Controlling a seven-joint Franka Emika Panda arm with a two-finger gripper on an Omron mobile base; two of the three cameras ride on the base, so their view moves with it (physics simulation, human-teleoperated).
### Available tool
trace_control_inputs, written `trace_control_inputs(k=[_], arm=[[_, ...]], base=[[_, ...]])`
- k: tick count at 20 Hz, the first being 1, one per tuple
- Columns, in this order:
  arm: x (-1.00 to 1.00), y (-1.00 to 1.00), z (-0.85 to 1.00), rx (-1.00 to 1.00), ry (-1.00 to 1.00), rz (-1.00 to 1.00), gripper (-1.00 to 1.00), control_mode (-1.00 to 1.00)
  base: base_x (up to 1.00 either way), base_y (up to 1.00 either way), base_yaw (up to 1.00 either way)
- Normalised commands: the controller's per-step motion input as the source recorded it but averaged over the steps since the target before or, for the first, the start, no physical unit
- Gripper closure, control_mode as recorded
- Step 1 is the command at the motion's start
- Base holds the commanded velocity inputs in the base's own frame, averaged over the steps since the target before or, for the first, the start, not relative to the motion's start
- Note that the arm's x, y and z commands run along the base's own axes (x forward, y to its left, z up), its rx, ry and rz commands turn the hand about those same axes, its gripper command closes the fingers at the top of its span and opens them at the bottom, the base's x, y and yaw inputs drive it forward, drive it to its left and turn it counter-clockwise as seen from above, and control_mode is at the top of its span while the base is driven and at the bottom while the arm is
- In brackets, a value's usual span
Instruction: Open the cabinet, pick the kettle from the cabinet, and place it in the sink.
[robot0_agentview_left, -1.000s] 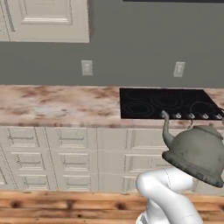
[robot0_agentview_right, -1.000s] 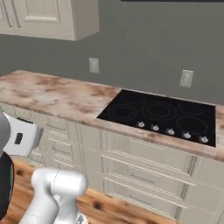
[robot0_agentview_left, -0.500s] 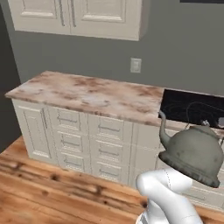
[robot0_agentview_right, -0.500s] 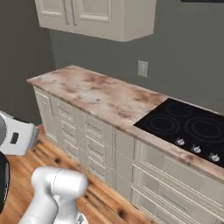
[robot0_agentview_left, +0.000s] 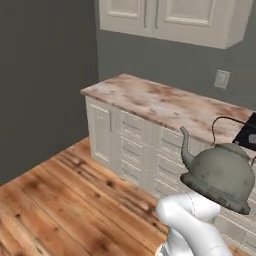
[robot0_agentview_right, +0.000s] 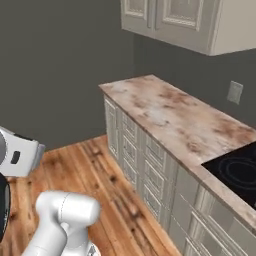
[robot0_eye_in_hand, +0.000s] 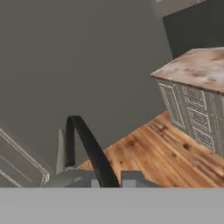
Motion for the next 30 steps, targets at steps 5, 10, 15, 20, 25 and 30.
trace_control_inputs(k=[5,10,15,20,25,30], arm=[[0.0,0.0,0.0,0.0,0.0,0.0,1.0,1.0],[0.0,0.0,0.0,0.0,0.0,0.0,1.0,1.0],[0.0,0.0,0.0,0.0,0.0,0.0,1.0,1.0],[0.0,0.0,0.0,0.0,0.0,0.0,1.0,1.0],[0.0,0.0,0.0,0.0,0.0,0.0,1.0,1.0],[0.0,0.0,0.0,0.0,0.0,0.0,1.0,1.0]], base=[[-0.05,0.08,0.58],[-0.14,0.12,0.59],[-0.18,0.09,0.59],[-0.11,0.14,0.58],[-0.15,0.19,0.56],[-0.16,0.29,0.54]])
